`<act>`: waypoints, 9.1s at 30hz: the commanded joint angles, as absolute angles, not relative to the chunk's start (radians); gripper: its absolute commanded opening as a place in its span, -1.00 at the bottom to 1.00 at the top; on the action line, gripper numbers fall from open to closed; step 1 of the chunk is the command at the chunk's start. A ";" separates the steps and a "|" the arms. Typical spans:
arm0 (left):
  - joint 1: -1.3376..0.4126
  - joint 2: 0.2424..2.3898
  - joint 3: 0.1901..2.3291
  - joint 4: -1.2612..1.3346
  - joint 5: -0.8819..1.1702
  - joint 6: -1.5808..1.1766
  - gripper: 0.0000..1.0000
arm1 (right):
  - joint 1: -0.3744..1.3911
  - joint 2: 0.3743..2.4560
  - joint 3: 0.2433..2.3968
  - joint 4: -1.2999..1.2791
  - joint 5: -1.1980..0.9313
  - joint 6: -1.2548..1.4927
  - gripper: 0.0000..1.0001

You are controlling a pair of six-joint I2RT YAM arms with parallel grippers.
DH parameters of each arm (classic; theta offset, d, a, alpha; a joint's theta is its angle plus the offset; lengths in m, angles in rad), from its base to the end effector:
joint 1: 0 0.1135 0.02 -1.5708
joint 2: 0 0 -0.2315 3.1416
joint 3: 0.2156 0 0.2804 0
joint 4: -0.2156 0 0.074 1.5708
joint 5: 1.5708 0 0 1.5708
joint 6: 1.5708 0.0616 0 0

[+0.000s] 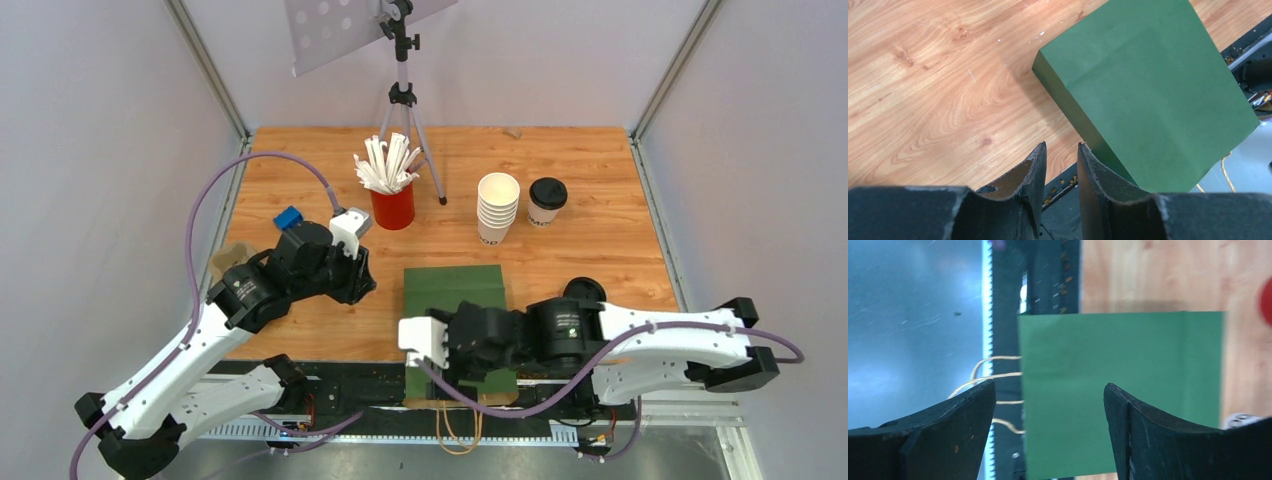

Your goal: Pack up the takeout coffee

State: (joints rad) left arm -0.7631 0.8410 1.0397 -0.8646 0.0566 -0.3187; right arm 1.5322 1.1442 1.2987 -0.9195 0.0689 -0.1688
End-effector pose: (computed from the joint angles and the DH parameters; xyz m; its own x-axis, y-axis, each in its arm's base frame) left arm 0.1630 -0.1607 0.3152 -0.6503 0.1890 -0.7358 0.5460 0.7898 -0.2796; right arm 0.0152 0.2830 0.3319 0.1408 -0.6970 -0.7031 -0.9853 -0.0294 -0.1682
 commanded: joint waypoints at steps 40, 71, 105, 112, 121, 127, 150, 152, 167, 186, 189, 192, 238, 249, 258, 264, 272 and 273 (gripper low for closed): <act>-0.762 0.675 0.878 -0.830 -0.042 -0.445 -0.28 | 2.030 1.324 0.991 -0.773 0.437 0.413 -0.72; -0.762 0.651 0.935 -0.854 0.176 -0.482 -0.23 | 1.691 1.115 1.186 -0.833 0.419 0.158 -1.00; -0.762 0.661 0.947 -0.690 0.278 -0.437 0.22 | 1.236 1.195 1.432 -0.818 0.199 -0.046 -1.00; -0.763 0.672 0.943 -0.702 0.218 -0.398 0.28 | 1.161 1.204 1.444 -0.795 0.130 -0.057 -1.00; -0.762 0.745 0.896 -0.599 0.190 -0.380 0.30 | 1.129 1.218 1.448 -0.788 0.103 -0.069 -1.00; -0.762 0.754 0.872 -0.580 0.193 -0.370 0.22 | 1.113 1.213 1.443 -0.788 0.096 -0.066 -1.00; -0.762 0.748 0.866 -0.551 0.241 -0.389 -1.00 | 1.095 1.162 1.384 -0.774 0.088 -0.022 -0.60; -0.763 0.746 0.875 -0.562 0.238 -0.396 -1.00 | 1.095 1.156 1.393 -0.792 0.100 -0.010 -0.33; -0.763 0.740 0.909 -0.646 0.199 -0.397 -1.00 | 1.067 1.097 1.545 -0.781 0.167 0.078 1.00; -0.762 0.738 0.953 -0.700 0.174 -0.396 -1.00 | 0.233 1.483 1.729 -0.925 0.168 0.048 0.83; -0.762 0.732 0.955 -0.699 0.184 -0.404 -1.00 | 0.138 1.563 1.703 -0.890 0.071 0.039 0.65; -0.762 0.723 0.947 -0.693 0.196 -0.408 -1.00 | 0.117 1.597 1.609 -0.767 -0.012 -0.032 0.51; -0.762 0.731 0.966 -0.741 0.191 -0.369 -1.00 | 0.056 1.723 1.453 -0.497 -0.110 -0.145 0.86; -0.762 0.735 0.979 -0.761 0.167 -0.361 -1.00 | 0.046 1.650 1.413 -0.435 -0.168 -0.182 0.86; -0.762 0.742 0.981 -0.757 0.173 -0.367 -1.00 | 0.046 1.665 1.389 -0.405 -0.205 -0.201 0.86; -0.762 0.742 0.986 -0.772 0.169 -0.364 -1.00 | 0.046 1.694 1.393 -0.410 -0.198 -0.217 0.83; -0.762 0.746 0.991 -0.770 0.163 -0.364 -1.00 | 0.046 1.704 1.385 -0.438 -0.174 -0.242 0.81; -0.762 0.747 0.991 -0.769 0.164 -0.364 -1.00 | 0.046 1.705 1.382 -0.441 -0.174 -0.242 0.82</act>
State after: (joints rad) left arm -0.7631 0.7444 0.9432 -0.7864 0.1734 -0.3794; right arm 0.0437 1.6966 1.3880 -0.4526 -0.1761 -0.2165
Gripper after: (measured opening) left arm 0.006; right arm 0.903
